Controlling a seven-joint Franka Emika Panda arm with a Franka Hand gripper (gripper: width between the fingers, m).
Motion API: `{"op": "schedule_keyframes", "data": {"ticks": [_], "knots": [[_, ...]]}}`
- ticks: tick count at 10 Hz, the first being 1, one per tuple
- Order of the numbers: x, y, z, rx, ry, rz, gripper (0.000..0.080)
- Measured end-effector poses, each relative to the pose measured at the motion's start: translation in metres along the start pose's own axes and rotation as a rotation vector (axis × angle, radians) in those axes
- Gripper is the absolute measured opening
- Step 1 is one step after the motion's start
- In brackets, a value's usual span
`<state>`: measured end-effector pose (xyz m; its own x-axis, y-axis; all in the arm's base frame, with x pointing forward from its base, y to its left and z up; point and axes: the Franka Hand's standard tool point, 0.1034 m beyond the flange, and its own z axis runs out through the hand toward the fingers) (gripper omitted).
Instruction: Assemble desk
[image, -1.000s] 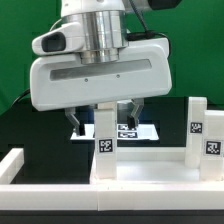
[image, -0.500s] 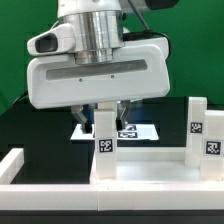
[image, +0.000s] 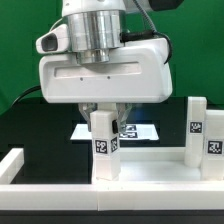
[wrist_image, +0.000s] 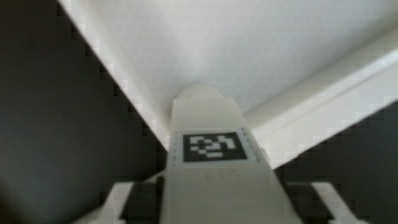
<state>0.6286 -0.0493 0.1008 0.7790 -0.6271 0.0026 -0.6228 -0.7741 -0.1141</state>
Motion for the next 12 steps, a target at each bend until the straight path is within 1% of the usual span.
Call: {"op": "schedule_keyframes", "data": {"ticks": [1,2,3,4,5,7,8,9,10,11,12], "knots": [[-0.0014,-0.0011,-0.0009,-0.006,-0.01,0.203,0.0287],[-0.0007,-0.0031,-0.0018,0.005,-0.023,0.409,0.0287],[0.0004,-0.0029,-0.0008,0.027,-0.038,0.616,0.0287],[0.0007,-0.0035,0.0004,0.042,-0.049,0.78,0.0287],[0.0003,-0.0053,0.0003,0.042,-0.049,0.875,0.0287],[-0.001,-0.0058,0.0015,0.041,-0.048,0.874,0.0288],[-0.0011,-0.0059,0.0016,0.042,-0.047,0.816,0.0288],[-0.001,-0.0039,0.0014,0.031,-0.04,0.622,0.0391],[0.0009,-0.0016,0.0007,0.035,-0.036,0.441,0.053],[0.0008,0.0002,0.0007,0.036,-0.038,0.266,0.0611],[-0.001,-0.0003,0.002,0.037,-0.041,0.15,0.0642]]}}
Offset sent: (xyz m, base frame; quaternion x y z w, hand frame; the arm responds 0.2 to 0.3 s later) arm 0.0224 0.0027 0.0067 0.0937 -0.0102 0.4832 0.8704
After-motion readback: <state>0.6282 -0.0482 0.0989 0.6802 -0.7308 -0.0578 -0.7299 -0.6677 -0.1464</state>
